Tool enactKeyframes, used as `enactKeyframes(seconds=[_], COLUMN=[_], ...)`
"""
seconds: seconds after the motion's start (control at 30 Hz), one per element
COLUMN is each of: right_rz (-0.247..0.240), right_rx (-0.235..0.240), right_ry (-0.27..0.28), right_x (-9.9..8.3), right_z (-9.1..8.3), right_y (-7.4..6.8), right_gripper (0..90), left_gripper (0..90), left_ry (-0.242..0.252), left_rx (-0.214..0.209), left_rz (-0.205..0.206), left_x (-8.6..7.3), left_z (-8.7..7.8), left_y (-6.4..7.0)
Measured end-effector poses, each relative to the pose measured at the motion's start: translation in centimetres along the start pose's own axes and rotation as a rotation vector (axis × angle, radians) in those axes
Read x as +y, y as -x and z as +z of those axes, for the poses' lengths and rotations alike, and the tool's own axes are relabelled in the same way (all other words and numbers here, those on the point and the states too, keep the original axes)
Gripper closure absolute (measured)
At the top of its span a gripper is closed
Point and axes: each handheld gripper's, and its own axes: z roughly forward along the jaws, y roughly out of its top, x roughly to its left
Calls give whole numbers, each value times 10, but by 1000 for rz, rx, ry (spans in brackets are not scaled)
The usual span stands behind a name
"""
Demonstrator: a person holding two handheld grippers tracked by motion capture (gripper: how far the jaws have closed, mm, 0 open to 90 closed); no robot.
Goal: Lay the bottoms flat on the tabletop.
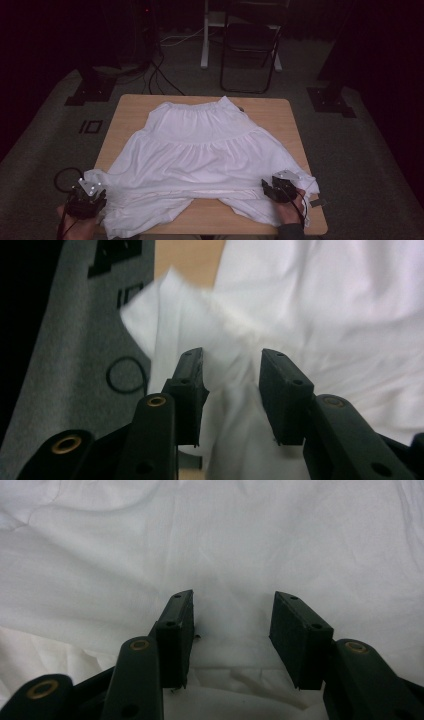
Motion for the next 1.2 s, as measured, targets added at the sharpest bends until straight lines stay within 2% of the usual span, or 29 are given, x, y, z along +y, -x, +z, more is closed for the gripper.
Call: enactKeyframes(seconds=[0.17, 0.23, 0.33, 0.37, 0.4, 0.53, 0.63, 0.73, 0.87, 1.0, 1.07, 1.13, 1.17, 1.2], right_rz=[0, -1, 0, 0, 1, 0, -19, -18, -5, -26, -34, -64, -64, -79], right_rx=[0, 0, 1, 1, 1, -11, -29, -61, -82, -87, -60, -23, -23, 1], right_ry=[0, 0, -1, -1, -1, -38, -17, -2, -22, -45, -21, 6, 6, 19], right_x=[0, 0, 0, 0, 0, 5, 12, 19, 28, 29, 25, 19, 19, 16], right_z=[0, 0, 0, 0, 0, 0, -5, -10, -5, -1, -11, -22, -22, -28], right_y=[0, 0, 0, 0, 0, -1, -2, 5, 14, 14, 7, -2, -2, -7], right_gripper=[520, 520, 519, 519, 519, 495, 493, 485, 474, 471, 471, 472, 472, 476], left_gripper=[577, 560, 544, 543, 543, 518, 510, 502, 490, 474, 474, 475, 476, 476], left_ry=[93, 120, 125, 125, 127, 111, 80, 39, 16, 24, 45, 74, 74, 98], left_rx=[-11, -49, -76, -76, -116, -189, -211, -220, -228, -211, -227, -241, -241, -252], left_rz=[-2, 3, 26, 26, 32, 24, 17, 7, 9, 10, 9, 24, 24, 48], left_x=[21, 29, 39, 39, 44, 49, 49, 46, 41, 40, 38, 36, 36, 34], left_z=[-18, -21, -15, -15, -6, 15, 35, 54, 63, 58, 48, 37, 37, 25], left_y=[5, 9, 20, 20, 30, 45, 52, 57, 63, 66, 68, 72, 72, 76])
